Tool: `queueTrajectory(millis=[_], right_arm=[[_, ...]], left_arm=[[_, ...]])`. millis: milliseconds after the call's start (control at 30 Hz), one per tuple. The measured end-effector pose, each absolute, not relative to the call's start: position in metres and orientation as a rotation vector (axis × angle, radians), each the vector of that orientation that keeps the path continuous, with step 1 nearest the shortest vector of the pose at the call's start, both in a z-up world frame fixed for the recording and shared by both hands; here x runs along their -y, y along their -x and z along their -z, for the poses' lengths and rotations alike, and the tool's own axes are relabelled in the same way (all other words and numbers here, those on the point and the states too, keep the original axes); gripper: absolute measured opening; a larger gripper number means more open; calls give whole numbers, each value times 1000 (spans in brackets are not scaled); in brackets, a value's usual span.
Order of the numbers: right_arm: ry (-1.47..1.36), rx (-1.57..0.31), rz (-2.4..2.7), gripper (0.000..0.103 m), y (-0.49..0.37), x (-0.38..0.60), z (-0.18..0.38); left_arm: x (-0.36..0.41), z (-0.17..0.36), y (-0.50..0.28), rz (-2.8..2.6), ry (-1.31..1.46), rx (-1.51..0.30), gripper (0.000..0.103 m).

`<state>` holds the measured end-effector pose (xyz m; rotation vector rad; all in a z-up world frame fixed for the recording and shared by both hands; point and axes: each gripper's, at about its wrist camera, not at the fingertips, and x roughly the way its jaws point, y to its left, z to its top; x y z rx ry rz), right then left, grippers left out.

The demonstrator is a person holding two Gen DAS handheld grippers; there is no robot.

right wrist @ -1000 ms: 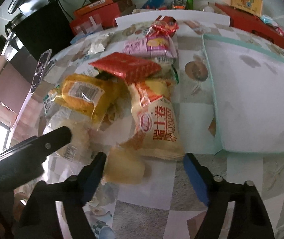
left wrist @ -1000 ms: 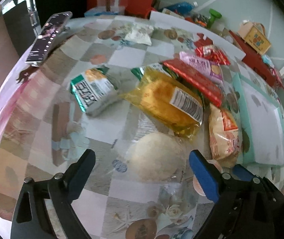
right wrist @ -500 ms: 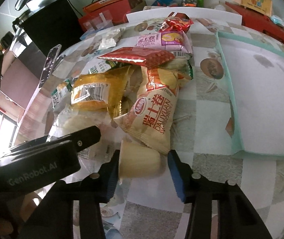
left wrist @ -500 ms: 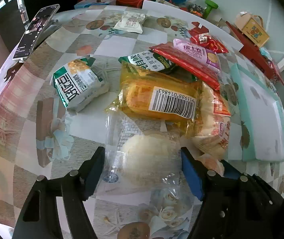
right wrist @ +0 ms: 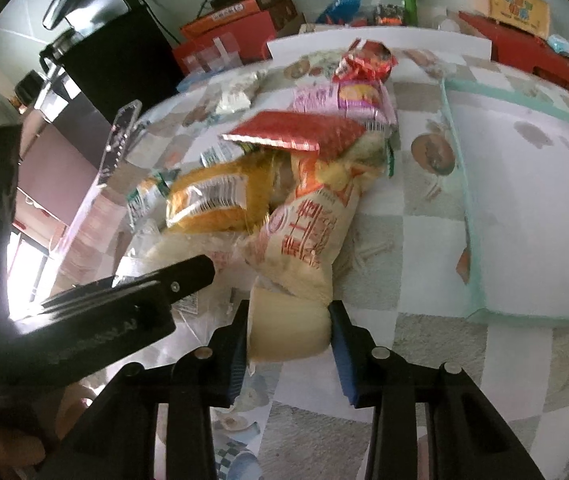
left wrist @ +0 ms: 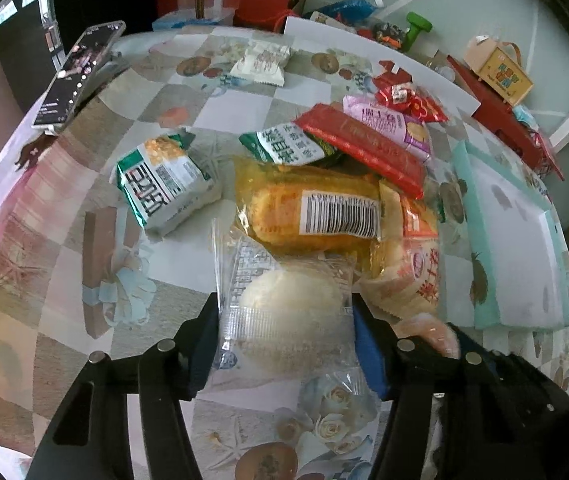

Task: Organize snacks
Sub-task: 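Grasp the pale yellow cup cake with the right gripper while the left grasps the wrapped white bun, then carry both snacks over the teal-rimmed tray and open both grippers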

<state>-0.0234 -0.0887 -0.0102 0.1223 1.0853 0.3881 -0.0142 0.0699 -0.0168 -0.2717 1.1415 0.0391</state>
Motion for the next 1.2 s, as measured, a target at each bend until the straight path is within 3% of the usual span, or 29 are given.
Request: queueTrajectory(millis=[700,1200], right_arm=[[-206,-951,-191,40,12,160,-27],[-308,-899,131,40,-26,273,-29]], left_arm=[[-51,-20,13,4,231,-1036,62],[64,-46,-46,264,80,-995,63]])
